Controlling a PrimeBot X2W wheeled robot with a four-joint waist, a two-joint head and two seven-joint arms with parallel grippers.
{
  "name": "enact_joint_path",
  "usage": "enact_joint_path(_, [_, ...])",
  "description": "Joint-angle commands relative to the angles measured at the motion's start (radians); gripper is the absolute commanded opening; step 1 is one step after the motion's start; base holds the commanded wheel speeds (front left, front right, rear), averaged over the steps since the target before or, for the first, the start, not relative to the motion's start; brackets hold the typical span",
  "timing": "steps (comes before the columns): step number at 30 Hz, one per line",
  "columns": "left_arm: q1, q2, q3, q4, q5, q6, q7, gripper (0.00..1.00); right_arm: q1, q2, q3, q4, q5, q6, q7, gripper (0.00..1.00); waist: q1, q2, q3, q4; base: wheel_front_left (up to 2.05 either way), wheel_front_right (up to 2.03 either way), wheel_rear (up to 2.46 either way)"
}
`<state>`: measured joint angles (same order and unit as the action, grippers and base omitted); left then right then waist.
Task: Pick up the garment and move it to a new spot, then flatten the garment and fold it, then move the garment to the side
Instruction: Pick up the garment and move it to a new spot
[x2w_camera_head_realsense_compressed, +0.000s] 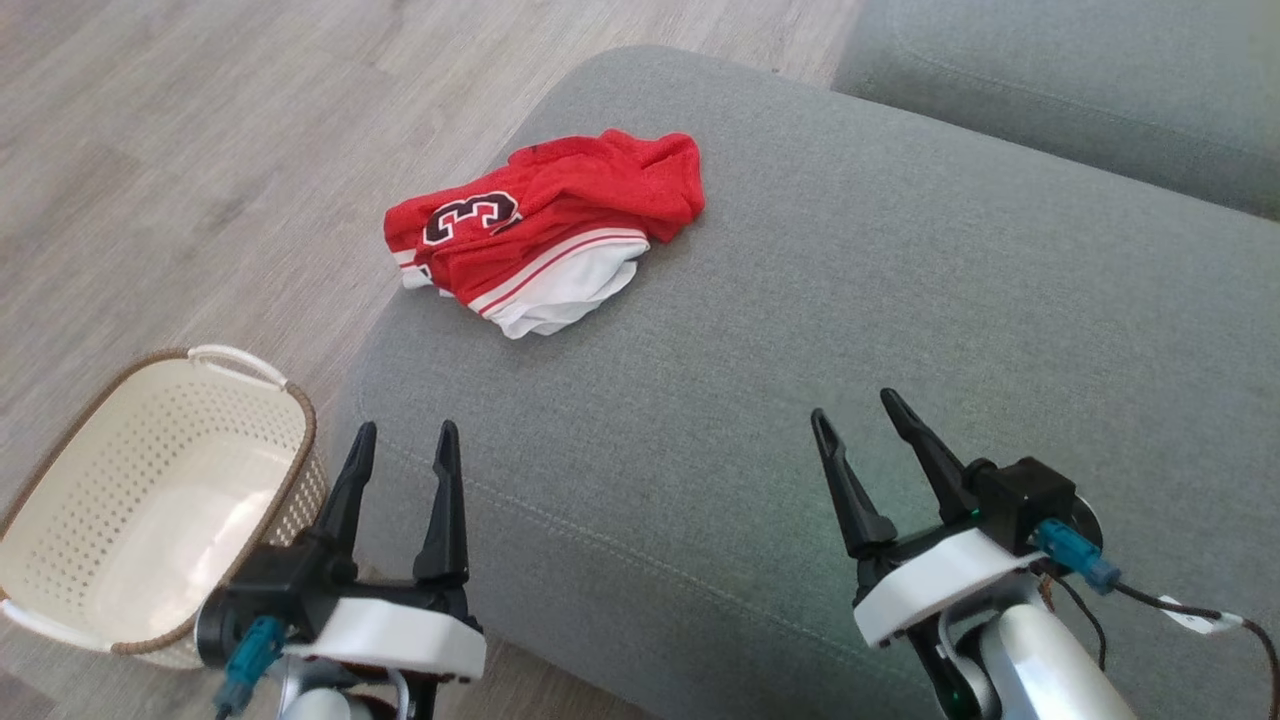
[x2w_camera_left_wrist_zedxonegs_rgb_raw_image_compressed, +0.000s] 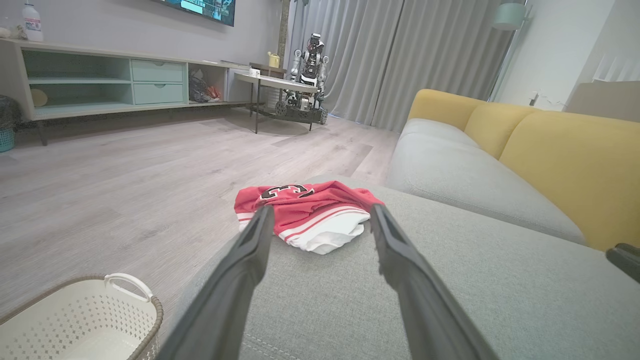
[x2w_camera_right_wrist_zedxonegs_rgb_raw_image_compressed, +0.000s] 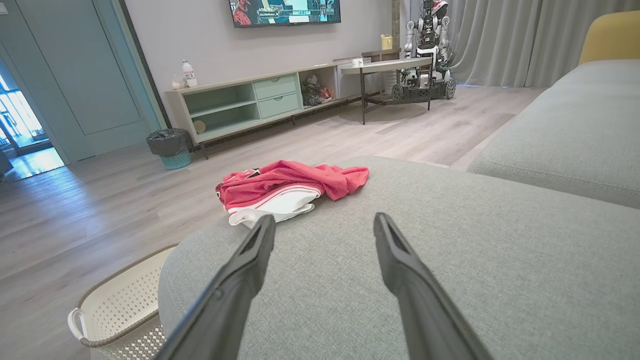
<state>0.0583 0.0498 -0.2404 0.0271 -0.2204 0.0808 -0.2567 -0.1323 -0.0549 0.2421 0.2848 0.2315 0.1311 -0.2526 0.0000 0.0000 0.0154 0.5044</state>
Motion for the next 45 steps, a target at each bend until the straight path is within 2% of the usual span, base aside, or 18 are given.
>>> enact_joint_path(1, [-0.032,0.0,0.037,-0.045,0.008,0.006,-0.005,1.0,-0.039,0.005,0.023,-0.024,0.008,0.0,-0.009,1.0,0.0,0.0,0.003,0.002,0.0,0.0,0.0])
enact_joint_path(12, [-0.031,0.0,0.049,-0.052,0.011,0.005,-0.005,1.0,-0.04,0.005,0.02,-0.011,0.013,0.0,-0.009,1.0,0.0,0.0,0.004,0.0,0.0,0.0,0.0])
enact_joint_path(19, [-0.051,0.0,0.078,-0.025,-0.029,-0.022,-0.005,1.0,-0.011,0.005,-0.01,-0.017,-0.009,0.0,-0.009,1.0,0.0,0.0,0.017,-0.006,0.0,0.0,0.0])
enact_joint_path(22, [-0.074,0.0,0.106,-0.018,-0.052,-0.04,-0.005,1.0,-0.001,0.005,-0.043,-0.028,-0.037,0.0,-0.009,1.0,0.0,0.0,0.044,-0.011,0.0,0.0,0.0])
enact_joint_path(23, [-0.082,0.0,0.119,-0.013,-0.094,-0.047,-0.005,1.0,-0.003,0.005,-0.051,-0.031,-0.048,0.0,-0.009,1.0,0.0,0.0,0.059,-0.017,0.0,0.0,0.0])
enact_joint_path(28, [-0.182,0.002,0.2,0.046,-0.106,-0.121,-0.005,1.0,-0.038,-0.003,-0.068,-0.062,-0.098,0.0,-0.007,1.0,0.0,0.0,0.155,-0.063,0.0,0.0,0.0])
enact_joint_path(32, [-0.305,0.036,0.248,0.128,-0.098,-0.159,-0.005,1.0,-0.066,-0.028,-0.092,-0.127,-0.122,0.0,0.029,1.0,0.0,0.0,0.247,-0.1,0.0,0.0,0.0])
enact_joint_path(35, [-0.45,0.087,0.264,0.258,-0.145,-0.186,0.022,1.0,-0.087,-0.054,-0.108,-0.198,-0.132,0.0,0.071,1.0,0.0,0.0,0.331,-0.142,0.0,0.0,0.0])
enact_joint_path(42, [-0.706,0.196,0.209,0.501,-0.211,-0.209,0.178,1.0,-0.104,-0.086,-0.111,-0.287,-0.142,0.0,0.111,1.0,0.0,0.0,0.424,-0.203,0.0,0.0,0.0])
enact_joint_path(45, [-0.768,0.224,0.195,0.573,-0.229,-0.21,0.212,1.0,-0.109,-0.09,-0.111,-0.307,-0.144,0.0,0.117,1.0,0.0,0.0,0.441,-0.222,0.0,0.0,0.0])
